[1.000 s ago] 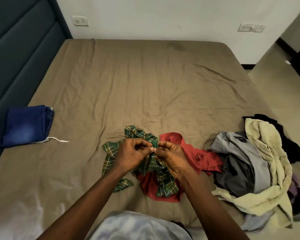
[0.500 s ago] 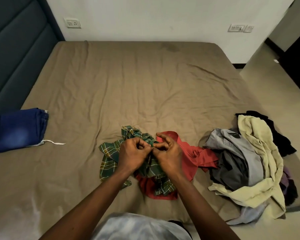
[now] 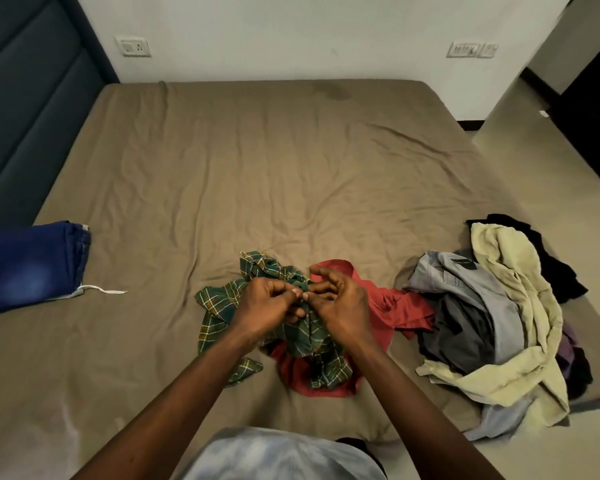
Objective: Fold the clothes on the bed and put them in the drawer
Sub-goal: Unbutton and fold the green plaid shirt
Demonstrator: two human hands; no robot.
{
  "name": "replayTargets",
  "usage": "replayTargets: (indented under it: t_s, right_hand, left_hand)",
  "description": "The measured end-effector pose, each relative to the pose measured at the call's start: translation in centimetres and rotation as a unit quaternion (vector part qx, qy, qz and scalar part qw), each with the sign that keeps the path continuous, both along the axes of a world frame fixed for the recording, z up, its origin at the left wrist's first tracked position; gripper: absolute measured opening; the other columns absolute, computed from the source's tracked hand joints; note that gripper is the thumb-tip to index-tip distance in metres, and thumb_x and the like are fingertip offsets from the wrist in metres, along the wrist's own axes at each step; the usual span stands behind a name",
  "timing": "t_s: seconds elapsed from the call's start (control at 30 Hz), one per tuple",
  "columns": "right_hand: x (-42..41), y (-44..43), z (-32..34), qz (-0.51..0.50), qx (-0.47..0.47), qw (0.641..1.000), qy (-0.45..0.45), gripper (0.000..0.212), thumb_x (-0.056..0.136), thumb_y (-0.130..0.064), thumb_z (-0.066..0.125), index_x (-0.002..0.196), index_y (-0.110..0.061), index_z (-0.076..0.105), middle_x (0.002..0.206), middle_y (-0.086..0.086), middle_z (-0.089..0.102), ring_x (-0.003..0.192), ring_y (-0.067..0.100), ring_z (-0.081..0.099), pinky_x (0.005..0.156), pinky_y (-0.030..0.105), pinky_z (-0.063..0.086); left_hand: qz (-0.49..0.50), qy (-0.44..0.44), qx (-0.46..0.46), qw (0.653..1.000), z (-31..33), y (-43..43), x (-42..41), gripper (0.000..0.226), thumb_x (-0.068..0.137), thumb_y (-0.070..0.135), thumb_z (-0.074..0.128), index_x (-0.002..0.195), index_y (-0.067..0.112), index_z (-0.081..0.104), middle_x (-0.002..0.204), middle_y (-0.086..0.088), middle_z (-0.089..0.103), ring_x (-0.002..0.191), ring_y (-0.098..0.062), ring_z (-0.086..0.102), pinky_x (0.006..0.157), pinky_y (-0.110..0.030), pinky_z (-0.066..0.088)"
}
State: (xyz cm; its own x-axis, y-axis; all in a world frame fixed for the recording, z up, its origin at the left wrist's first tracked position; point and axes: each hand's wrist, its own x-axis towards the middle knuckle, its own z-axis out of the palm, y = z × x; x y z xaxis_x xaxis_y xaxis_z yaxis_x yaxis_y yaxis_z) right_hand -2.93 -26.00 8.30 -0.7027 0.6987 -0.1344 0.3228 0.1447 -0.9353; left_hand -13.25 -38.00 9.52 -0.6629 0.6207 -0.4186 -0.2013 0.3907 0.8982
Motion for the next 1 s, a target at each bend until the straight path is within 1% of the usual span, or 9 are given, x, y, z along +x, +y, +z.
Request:
replayTargets:
  t_s: [0.2,0.37,0.5,0.63,0.7,0.77,0.83,0.9,1.0]
  right_hand:
    - [-0.9,1.0,0.5,0.001,-0.011,1.000,0.003,0.033,0.077,0.000,0.076,0.096,-0.026,0.070,0.084,-0.001,0.072,0.073,0.019,0.069,0.065,0.027,0.056]
    - [-1.5,0.7,0.4,-0.034,0.032,0.999,-0.004,0.030,0.072,0.003,0.070,0.091,-0.021,0.066,0.082,-0.004,0.070,0.072,0.010,0.066,0.064,0.030,0.057]
    - [-1.1,-0.1,-0.2,-0.011,0.162,0.985,-0.051,0.035,0.074,-0.001,0.066,0.101,-0.022,0.063,0.078,-0.009,0.064,0.068,0.007,0.061,0.058,0.024,0.048]
    - [-0.7,-0.7,-1.2,0.016,0.299,0.952,-0.067,0.041,0.076,0.001,0.064,0.111,-0.021,0.060,0.076,-0.009,0.061,0.066,0.013,0.057,0.057,0.015,0.032]
    - [-0.6,-0.4,-1.1,0.040,0.209,0.976,-0.055,0.052,0.083,0.001,0.061,0.128,-0.026,0.057,0.087,-0.010,0.069,0.069,0.007,0.065,0.060,0.007,0.037]
    - [-0.4,-0.1,-0.6,0.045,0.014,0.998,-0.030,0.061,0.090,0.001,0.060,0.141,-0.031,0.048,0.102,-0.007,0.077,0.066,0.001,0.067,0.061,0.014,0.048]
    - [-0.2,0.7,-0.6,0.009,-0.110,0.994,0.007,0.061,0.092,0.004,0.063,0.142,-0.027,0.049,0.105,-0.004,0.078,0.070,0.008,0.069,0.061,0.024,0.053]
    - [-0.3,1.5,-0.5,-0.027,-0.168,0.985,0.039,0.061,0.087,0.009,0.070,0.136,-0.023,0.053,0.105,0.001,0.078,0.085,0.014,0.074,0.072,0.028,0.058]
    - [-1.2,2.0,-0.7,-0.029,-0.178,0.984,0.015,0.046,0.083,0.010,0.074,0.119,-0.017,0.066,0.102,0.008,0.075,0.091,0.020,0.073,0.080,0.031,0.061]
  left_hand:
    - [0.030,-0.076,0.026,0.996,-0.5,0.9,-0.5,0.023,0.100,0.021,0.067,0.093,0.000,0.074,0.083,-0.019,0.075,0.073,-0.025,0.074,0.072,-0.037,0.061]
    - [0.089,-0.171,0.020,0.981,-0.9,2.2,0.0,0.021,0.098,0.017,0.069,0.097,-0.004,0.073,0.077,-0.014,0.072,0.062,-0.017,0.071,0.056,-0.026,0.061]
    - [0.117,-0.266,0.030,0.956,-1.3,2.8,0.6,0.029,0.095,0.022,0.072,0.107,-0.005,0.073,0.081,-0.011,0.074,0.060,-0.015,0.068,0.056,-0.028,0.062]
    - [0.120,-0.329,0.037,0.936,-2.0,2.9,1.2,0.017,0.094,0.026,0.073,0.091,0.009,0.075,0.075,-0.004,0.074,0.057,-0.011,0.069,0.053,-0.025,0.057]
    - [0.145,-0.334,0.053,0.930,-2.7,2.7,0.7,0.018,0.089,0.023,0.078,0.095,0.007,0.076,0.081,-0.007,0.075,0.062,-0.013,0.071,0.057,-0.026,0.061]
    - [0.157,-0.327,0.072,0.929,-3.2,2.2,-0.3,0.023,0.080,0.018,0.082,0.097,0.004,0.073,0.080,-0.009,0.073,0.063,-0.014,0.070,0.062,-0.027,0.063]
    - [0.143,-0.312,0.080,0.936,-3.7,2.1,-1.0,0.010,0.084,0.008,0.078,0.091,0.004,0.071,0.076,-0.008,0.071,0.062,-0.013,0.069,0.063,-0.026,0.063]
    - [0.126,-0.289,0.084,0.945,-3.7,2.2,-1.2,0.008,0.089,-0.001,0.072,0.086,0.006,0.069,0.075,-0.007,0.071,0.061,-0.012,0.069,0.061,-0.025,0.062]
    - [0.110,-0.237,0.086,0.962,-3.7,2.5,-1.6,0.014,0.090,-0.004,0.071,0.084,0.008,0.067,0.072,-0.005,0.071,0.062,-0.012,0.068,0.061,-0.023,0.061]
